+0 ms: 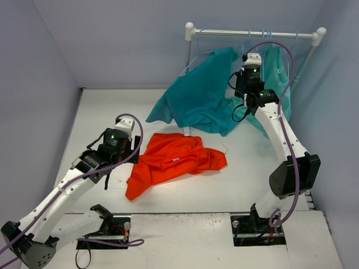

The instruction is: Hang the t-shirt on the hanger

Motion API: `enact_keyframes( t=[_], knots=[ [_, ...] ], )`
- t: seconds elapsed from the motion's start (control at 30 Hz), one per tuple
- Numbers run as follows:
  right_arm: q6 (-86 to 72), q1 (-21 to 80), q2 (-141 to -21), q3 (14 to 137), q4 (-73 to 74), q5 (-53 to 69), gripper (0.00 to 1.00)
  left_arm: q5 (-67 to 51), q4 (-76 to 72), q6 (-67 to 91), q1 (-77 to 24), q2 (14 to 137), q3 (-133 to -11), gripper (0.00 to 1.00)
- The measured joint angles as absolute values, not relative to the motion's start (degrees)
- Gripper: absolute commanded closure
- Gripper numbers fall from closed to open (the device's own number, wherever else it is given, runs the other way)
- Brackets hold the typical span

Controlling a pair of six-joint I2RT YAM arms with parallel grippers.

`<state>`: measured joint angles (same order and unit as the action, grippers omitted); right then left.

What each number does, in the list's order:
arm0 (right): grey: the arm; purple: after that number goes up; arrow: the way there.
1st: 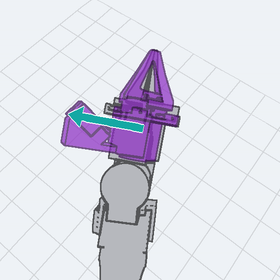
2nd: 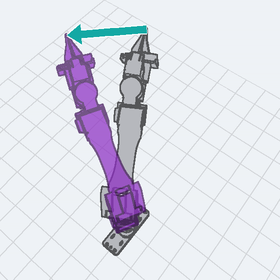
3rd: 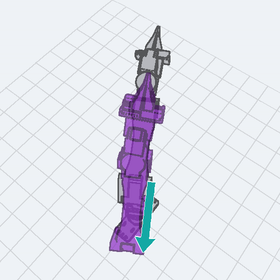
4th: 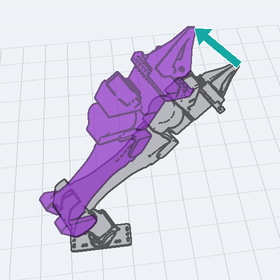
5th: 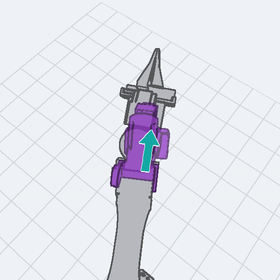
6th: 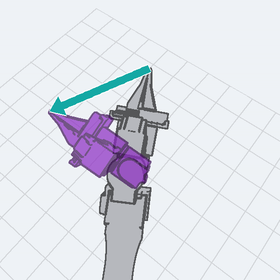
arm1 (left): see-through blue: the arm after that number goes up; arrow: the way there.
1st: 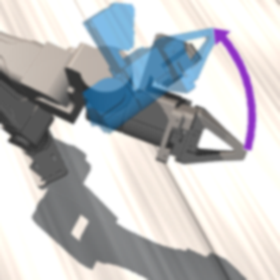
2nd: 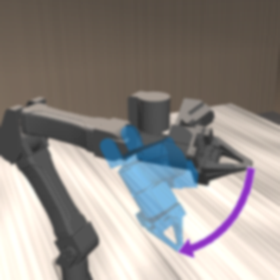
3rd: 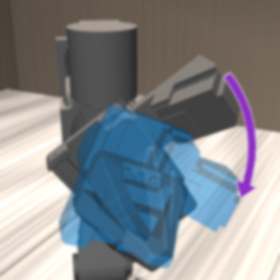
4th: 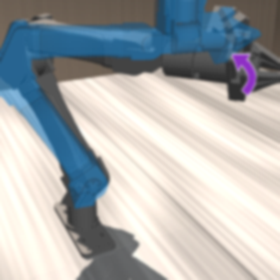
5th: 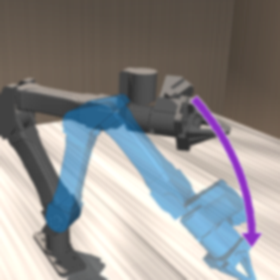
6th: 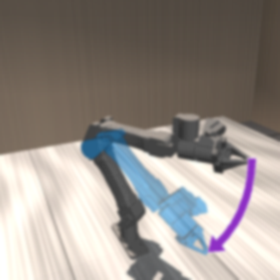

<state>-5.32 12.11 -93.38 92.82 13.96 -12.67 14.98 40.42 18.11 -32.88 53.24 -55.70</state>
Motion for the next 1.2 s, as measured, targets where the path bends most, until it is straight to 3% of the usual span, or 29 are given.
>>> enact_keyframes(
  t=[0.43, 0.8, 1.2],
  knots=[
    [-3.2, 12.0, -92.1, 93.8, 14.3, -11.8, 1.0, 14.8, 40.4, 18.1, -32.9, 53.6, -55.7, 0.26],
    [-2.5, 12.0, -82.7, 93.2, 14.0, -10.4, 1.0, 14.8, 40.4, 18.1, -32.9, 53.6, -55.7, 0.26],
    [-5.5, 12.0, -67.0, 72.2, 15.0, -4.2, 1.0, 12.9, 40.4, 18.1, -32.9, 56.2, -55.7, 0.26]
  ],
)
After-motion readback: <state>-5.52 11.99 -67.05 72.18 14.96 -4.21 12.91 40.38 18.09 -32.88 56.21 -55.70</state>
